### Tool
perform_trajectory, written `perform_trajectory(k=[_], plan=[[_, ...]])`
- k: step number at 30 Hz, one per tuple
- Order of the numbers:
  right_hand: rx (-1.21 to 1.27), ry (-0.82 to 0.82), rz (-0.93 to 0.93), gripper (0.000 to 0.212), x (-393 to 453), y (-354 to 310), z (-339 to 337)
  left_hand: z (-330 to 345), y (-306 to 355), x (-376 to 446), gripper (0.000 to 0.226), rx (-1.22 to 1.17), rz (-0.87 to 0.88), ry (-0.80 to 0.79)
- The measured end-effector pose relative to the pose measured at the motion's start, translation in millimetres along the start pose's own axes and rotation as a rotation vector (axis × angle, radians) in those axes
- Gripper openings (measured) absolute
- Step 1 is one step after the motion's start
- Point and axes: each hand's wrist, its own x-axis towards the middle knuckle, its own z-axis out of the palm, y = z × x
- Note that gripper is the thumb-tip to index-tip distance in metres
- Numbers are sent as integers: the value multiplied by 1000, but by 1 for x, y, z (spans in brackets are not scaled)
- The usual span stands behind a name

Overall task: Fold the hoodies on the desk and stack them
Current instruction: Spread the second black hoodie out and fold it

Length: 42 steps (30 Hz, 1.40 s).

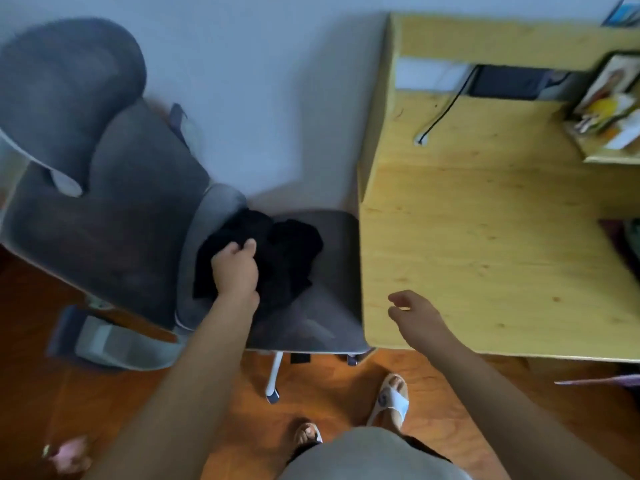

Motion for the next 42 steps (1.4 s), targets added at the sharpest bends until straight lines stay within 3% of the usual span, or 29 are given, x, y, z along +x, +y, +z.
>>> perform_trajectory(k=[3, 6, 11, 14, 16, 18, 19, 20, 22, 24, 27, 28, 29, 31, 33, 34, 35, 38, 42], plan=[[77, 13, -123, 38, -14, -45, -27, 20, 110, -25, 3, -163, 73, -205], [130, 55, -335, 51, -36, -106, -66, 46, 215, -68, 27, -246, 145, -343], [159, 96, -672, 107, -81, -212, -138, 98, 353, -173, 28, -216, 297, -500], [265, 231, -752, 120, -91, -270, -205, 125, 425, -264, 25, -120, 529, -578], [375, 236, -809, 93, -105, -304, -265, 137, 471, -331, 11, -225, 607, -634], [454, 304, -872, 36, -122, -332, -331, 148, 512, -391, 11, -306, 733, -710], [521, 380, -889, 19, -133, -342, -364, 153, 526, -415, 16, -282, 856, -744], [605, 457, -910, 19, -145, -350, -397, 157, 537, -434, 20, -234, 1004, -752], [779, 559, -972, 27, -169, -354, -459, 165, 545, -457, 28, -13, 1325, -689], [873, 623, -1022, 32, -188, -342, -512, 182, 536, -454, 54, 319, 1564, -517], [773, 688, -1020, 31, -189, -297, -563, 221, 475, -421, 93, 642, 1763, 90], [695, 694, -1012, 29, -184, -277, -570, 235, 444, -408, 99, 664, 1735, 168], [607, 670, -1000, 26, -174, -256, -571, 251, 410, -389, 104, 657, 1643, 135], [430, 568, -957, 26, -144, -206, -563, 284, 334, -350, 103, 514, 1253, -111], [232, 479, -866, 27, -103, -156, -546, 311, 252, -315, 54, 194, 737, -290], [137, 460, -812, 26, -83, -129, -536, 317, 217, -301, 29, 95, 562, -266], [54, 454, -759, 25, -61, -103, -530, 322, 190, -291, 18, 34, 445, -238], [-107, 405, -628, 28, -18, -31, -519, 333, 167, -281, 23, -86, 294, -241], [-222, 498, -503, 29, -9, 8, -539, 361, 203, -322, 18, -125, 459, -368]])
